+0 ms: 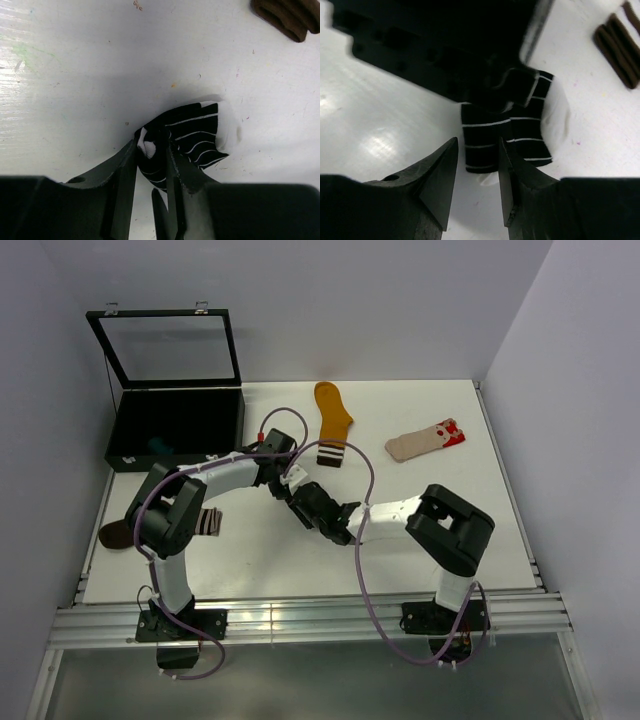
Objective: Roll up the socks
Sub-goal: Roll the sock at the center of the board.
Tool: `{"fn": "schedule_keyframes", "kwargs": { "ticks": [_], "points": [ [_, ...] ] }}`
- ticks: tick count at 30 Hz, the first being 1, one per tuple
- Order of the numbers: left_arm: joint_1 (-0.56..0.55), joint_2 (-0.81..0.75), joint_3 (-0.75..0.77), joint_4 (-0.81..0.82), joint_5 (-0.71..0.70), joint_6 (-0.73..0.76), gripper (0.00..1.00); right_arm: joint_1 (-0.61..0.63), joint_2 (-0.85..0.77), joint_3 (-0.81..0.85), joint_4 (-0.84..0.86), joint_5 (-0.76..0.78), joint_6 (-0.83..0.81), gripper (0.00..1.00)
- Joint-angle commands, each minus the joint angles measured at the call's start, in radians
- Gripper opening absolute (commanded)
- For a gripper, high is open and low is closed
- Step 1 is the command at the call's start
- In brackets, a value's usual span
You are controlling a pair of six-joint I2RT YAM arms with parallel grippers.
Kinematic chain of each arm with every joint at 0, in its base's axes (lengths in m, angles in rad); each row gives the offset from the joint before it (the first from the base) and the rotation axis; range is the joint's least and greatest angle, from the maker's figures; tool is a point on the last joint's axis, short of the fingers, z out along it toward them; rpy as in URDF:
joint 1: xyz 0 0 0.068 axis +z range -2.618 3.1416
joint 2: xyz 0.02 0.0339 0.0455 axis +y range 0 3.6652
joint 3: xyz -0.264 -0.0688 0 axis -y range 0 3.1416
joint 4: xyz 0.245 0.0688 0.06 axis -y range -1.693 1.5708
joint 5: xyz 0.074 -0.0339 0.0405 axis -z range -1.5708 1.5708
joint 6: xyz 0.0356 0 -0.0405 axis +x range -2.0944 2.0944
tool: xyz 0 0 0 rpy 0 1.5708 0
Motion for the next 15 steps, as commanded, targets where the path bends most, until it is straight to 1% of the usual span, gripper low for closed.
{"fn": "schedule_keyframes", "kwargs": {
  "ticks": [1,3,6,7,9,10,11,12,14,15],
  "points": [
    [0.0,0.022,0.016,-0.04,-0.015,0.034,0.33,0.007,0.078,-0.003,-0.054,0.057,0.049,0.44],
    [0.0,0.019,0.016,-0.038,-0.015,0.032,0.33,0.002,0.093,0.005,-0.076,0.067,0.08,0.42],
    [0.0,0.014,0.01,-0.031,-0.013,0.031,0.34,-0.011,0.102,0.008,-0.107,0.068,0.11,0.33],
    [0.0,0.011,0.01,-0.027,-0.01,0.029,0.34,-0.015,0.099,0.005,-0.11,0.063,0.118,0.22],
    [0.0,-0.001,0.007,-0.021,-0.01,0.028,0.35,-0.028,0.095,0.001,-0.121,0.016,0.14,0.11],
    [0.0,-0.01,0.002,-0.015,-0.015,0.023,0.37,-0.045,0.082,-0.006,-0.121,-0.006,0.146,0.03],
    [0.001,-0.028,-0.001,-0.012,-0.024,0.018,0.39,-0.054,0.075,-0.01,-0.121,-0.065,0.164,0.0],
    [0.0,-0.041,-0.008,-0.008,-0.033,0.012,0.44,-0.065,0.06,-0.015,-0.122,-0.099,0.17,0.0],
    [0.0,-0.083,-0.016,0.003,-0.044,0.005,0.48,-0.102,0.041,-0.016,-0.131,-0.217,0.196,0.0],
    [0.0,-0.097,-0.024,0.006,-0.044,-0.001,0.52,-0.117,0.023,-0.019,-0.133,-0.265,0.21,0.0]
  ]
}}
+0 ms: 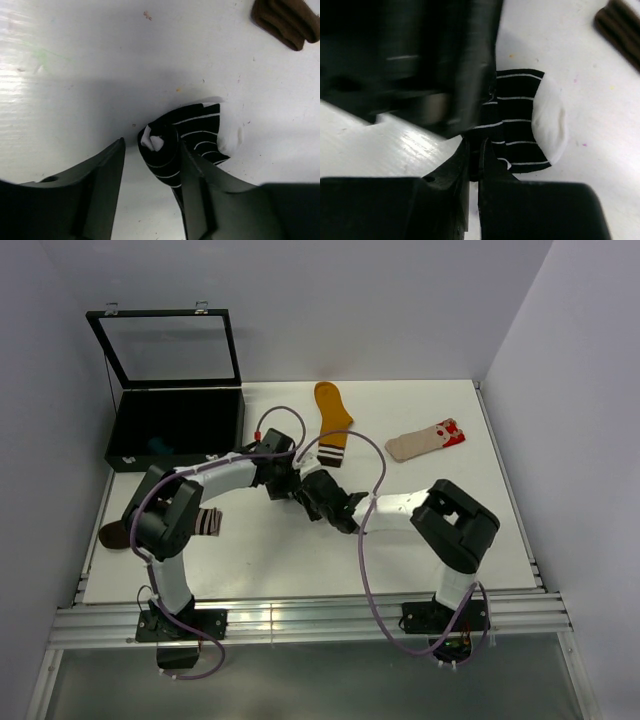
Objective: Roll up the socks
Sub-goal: Roll the sock at the center of the board.
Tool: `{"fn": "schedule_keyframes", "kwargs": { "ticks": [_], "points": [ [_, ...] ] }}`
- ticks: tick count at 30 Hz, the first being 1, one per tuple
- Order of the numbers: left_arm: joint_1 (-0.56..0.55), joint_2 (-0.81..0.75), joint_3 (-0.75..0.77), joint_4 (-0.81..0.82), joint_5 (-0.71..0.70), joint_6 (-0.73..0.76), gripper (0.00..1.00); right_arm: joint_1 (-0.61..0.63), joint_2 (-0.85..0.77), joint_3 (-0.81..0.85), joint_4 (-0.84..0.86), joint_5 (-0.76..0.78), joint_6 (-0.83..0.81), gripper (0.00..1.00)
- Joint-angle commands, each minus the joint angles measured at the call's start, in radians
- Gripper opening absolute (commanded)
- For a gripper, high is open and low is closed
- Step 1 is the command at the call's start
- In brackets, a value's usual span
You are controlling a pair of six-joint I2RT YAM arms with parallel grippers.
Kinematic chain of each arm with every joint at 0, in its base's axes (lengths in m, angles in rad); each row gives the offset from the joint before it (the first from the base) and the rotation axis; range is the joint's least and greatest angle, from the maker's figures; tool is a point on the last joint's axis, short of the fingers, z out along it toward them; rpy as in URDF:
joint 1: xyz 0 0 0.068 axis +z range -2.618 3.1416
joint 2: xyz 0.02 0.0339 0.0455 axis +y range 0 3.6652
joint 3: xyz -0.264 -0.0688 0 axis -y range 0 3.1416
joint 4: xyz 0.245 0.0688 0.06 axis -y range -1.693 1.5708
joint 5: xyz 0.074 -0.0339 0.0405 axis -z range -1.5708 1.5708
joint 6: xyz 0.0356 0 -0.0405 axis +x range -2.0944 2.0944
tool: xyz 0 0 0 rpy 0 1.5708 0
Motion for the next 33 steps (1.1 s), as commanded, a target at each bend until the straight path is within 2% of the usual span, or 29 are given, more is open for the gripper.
{"fn": "schedule_keyframes", "kwargs": {
  "ticks": [1,2,9,16,24,33],
  "points": [
    [0.0,-0.099,-0.021,-0.001,-0.058,-0.006,0.54,-0.082,-0.007,-0.042,-0.123,-0.258,0.101,0.0],
    [0.0,-0.127,-0.025,0.001,-0.068,-0.012,0.55,-0.103,-0.014,-0.042,-0.121,-0.367,0.133,0.0],
    [0.011,-0.274,-0.116,0.037,-0.171,-0.096,0.63,-0.267,-0.007,-0.065,-0.048,-0.747,0.302,0.0],
    [0.009,-0.333,-0.202,0.123,-0.134,-0.104,0.64,-0.397,0.084,-0.128,0.194,-1.008,0.509,0.0],
    [-0.03,-0.244,-0.209,0.191,-0.047,-0.126,0.64,-0.466,0.197,-0.206,0.354,-1.073,0.647,0.0],
    [-0.06,-0.161,-0.163,0.211,-0.036,-0.121,0.63,-0.495,0.235,-0.212,0.385,-1.075,0.684,0.0]
  ]
}}
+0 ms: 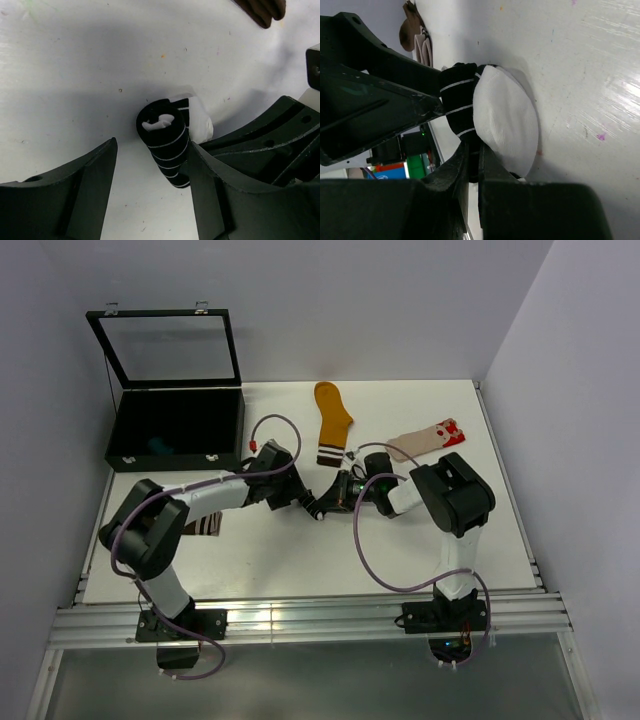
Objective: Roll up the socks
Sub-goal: Roll the sock at the center of the board.
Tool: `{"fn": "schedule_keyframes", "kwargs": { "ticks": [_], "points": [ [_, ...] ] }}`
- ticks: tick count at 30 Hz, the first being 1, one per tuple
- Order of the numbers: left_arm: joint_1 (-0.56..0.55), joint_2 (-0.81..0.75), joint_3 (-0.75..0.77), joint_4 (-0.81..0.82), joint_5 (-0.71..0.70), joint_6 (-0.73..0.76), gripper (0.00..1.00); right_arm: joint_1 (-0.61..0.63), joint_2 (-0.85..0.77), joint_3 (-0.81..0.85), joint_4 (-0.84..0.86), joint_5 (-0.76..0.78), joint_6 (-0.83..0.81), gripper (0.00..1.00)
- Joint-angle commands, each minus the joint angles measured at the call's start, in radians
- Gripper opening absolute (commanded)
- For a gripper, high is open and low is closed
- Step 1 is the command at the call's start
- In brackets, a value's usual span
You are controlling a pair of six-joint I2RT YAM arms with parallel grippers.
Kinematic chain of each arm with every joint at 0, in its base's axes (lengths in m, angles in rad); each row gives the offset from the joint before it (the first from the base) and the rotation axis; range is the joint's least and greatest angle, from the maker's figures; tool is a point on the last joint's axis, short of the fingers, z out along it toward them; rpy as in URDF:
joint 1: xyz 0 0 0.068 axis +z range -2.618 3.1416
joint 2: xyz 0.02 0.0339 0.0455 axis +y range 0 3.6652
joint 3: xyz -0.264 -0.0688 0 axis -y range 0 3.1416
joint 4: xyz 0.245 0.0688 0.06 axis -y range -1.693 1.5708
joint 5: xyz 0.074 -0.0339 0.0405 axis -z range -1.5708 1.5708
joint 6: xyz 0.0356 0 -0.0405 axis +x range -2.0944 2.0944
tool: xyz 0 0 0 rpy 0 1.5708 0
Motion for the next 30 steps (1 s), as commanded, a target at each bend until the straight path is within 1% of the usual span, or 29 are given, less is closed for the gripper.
{"fn": "schedule_keyframes", "kwargs": {
  "ticks": [1,4,7,8,10,14,17,19,20,22,23,25,26,27,28,29,30],
  "points": [
    [-0.011,0.031,0.051,0.038,0.013,-0.007,0.63,-0.009,0.051,-0.048,-0.086,0.039,0.0,0.0],
    [-0.015,0.055,0.061,0.028,0.013,-0.012,0.61,-0.016,0.063,-0.051,-0.071,0.033,0.011,0.0],
    [-0.019,0.095,0.072,0.008,0.013,-0.012,0.55,-0.017,0.057,-0.053,-0.08,0.042,-0.003,0.0],
    [-0.02,0.103,0.08,0.006,0.013,-0.01,0.52,-0.017,0.049,-0.048,-0.089,0.049,-0.012,0.0],
    [-0.02,0.11,0.084,0.003,0.013,-0.01,0.49,-0.017,0.039,-0.047,-0.12,0.062,-0.037,0.01],
    [-0.023,0.121,0.103,-0.008,0.013,-0.001,0.4,-0.016,-0.006,-0.05,-0.169,0.113,-0.086,0.02],
    [-0.028,0.127,0.115,-0.023,0.007,0.007,0.35,-0.014,-0.065,-0.053,-0.224,0.171,-0.142,0.07],
    [-0.034,0.133,0.121,-0.035,-0.004,0.01,0.33,-0.013,-0.108,-0.054,-0.266,0.208,-0.19,0.14],
    [-0.035,0.135,0.126,-0.046,-0.008,0.011,0.32,-0.005,-0.153,-0.053,-0.281,0.225,-0.204,0.19],
    [-0.038,0.135,0.127,-0.052,-0.019,0.013,0.3,0.007,-0.199,-0.047,-0.339,0.286,-0.248,0.26],
    [-0.04,0.135,0.13,-0.061,-0.024,0.013,0.3,0.023,-0.251,-0.041,-0.356,0.317,-0.267,0.33],
    [-0.04,0.136,0.135,-0.069,-0.034,0.016,0.3,0.047,-0.305,-0.036,-0.41,0.429,-0.322,0.37],
    [-0.04,0.137,0.14,-0.074,-0.036,0.019,0.3,0.081,-0.361,-0.036,-0.424,0.472,-0.343,0.4],
    [-0.04,0.138,0.141,-0.084,-0.037,0.019,0.29,0.104,-0.389,-0.037,-0.445,0.581,-0.386,0.41],
    [-0.041,0.138,0.147,-0.086,-0.042,0.02,0.29,0.128,-0.439,-0.044,-0.454,0.645,-0.406,0.42],
    [-0.043,0.138,0.15,-0.09,-0.044,0.022,0.29,0.183,-0.461,-0.05,-0.459,0.702,-0.426,0.45],
    [-0.043,0.138,0.152,-0.097,-0.047,0.024,0.29,0.211,-0.48,-0.053,-0.464,0.766,-0.463,0.46]
  ]
}}
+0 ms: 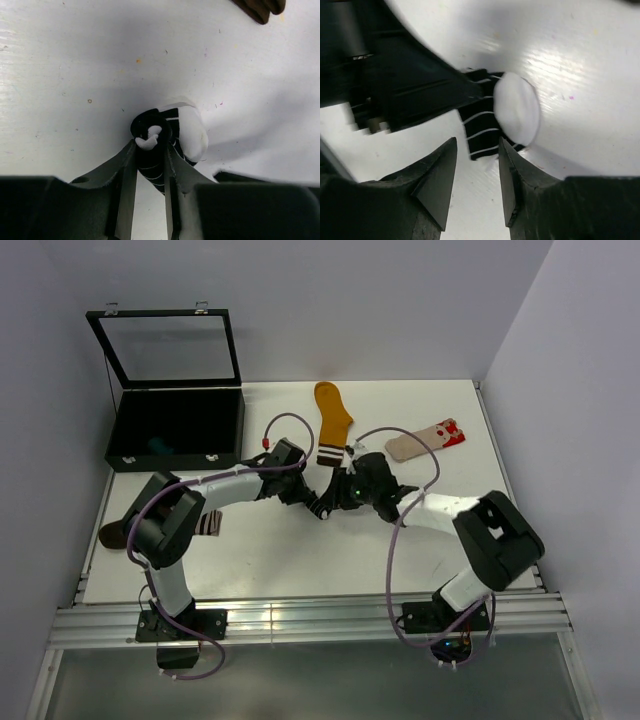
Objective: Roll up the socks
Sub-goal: Roll the sock at the center of the board.
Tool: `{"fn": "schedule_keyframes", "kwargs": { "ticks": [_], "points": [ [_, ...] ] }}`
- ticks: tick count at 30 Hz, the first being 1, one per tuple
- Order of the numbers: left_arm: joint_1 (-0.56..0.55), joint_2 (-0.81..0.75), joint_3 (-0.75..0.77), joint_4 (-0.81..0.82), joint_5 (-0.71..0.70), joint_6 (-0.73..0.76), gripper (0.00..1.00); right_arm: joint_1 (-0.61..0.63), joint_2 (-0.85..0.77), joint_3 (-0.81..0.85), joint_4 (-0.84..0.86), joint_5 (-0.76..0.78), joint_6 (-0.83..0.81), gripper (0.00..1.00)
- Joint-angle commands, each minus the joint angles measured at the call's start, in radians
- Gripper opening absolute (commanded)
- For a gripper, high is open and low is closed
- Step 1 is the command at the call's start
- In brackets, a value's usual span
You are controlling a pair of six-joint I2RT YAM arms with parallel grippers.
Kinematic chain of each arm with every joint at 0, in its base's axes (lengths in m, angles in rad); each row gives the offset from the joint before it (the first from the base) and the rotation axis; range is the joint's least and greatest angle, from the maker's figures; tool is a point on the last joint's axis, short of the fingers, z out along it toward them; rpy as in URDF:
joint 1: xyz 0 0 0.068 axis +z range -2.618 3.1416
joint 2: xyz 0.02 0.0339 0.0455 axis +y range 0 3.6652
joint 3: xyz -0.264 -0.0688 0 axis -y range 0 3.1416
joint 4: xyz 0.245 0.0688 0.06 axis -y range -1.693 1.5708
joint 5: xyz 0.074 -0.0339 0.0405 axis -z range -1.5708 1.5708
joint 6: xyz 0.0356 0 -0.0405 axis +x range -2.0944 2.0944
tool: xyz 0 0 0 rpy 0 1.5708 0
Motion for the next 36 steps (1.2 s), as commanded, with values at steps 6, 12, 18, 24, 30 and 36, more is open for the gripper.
{"fn": "schedule_keyframes", "kwargs": {
  "ticks": [6,12,18,24,30,36],
  "points": [
    [-0.009,0.017,0.045,-0.063,-0.054,0.031,0.29,0.27,-0.132,-0.006,-0.061,0.555,-0.28,0.49],
    [-0.012,0.017,0.048,-0.066,-0.051,0.033,0.29,0.363,-0.047,0.055,-0.067,0.667,-0.357,0.5],
    [-0.012,0.021,0.049,-0.065,-0.047,0.037,0.29,0.428,0.043,0.087,-0.049,0.727,-0.412,0.5],
    [-0.01,0.025,0.055,-0.069,-0.044,0.04,0.3,0.445,0.117,0.123,-0.058,0.761,-0.433,0.49],
    [-0.01,0.014,0.054,-0.063,-0.041,0.033,0.32,0.442,0.151,0.097,-0.087,0.754,-0.378,0.25],
    [-0.012,-0.022,0.054,-0.057,-0.05,0.033,0.41,0.362,0.105,0.04,-0.072,0.539,-0.3,0.0]
  ]
}}
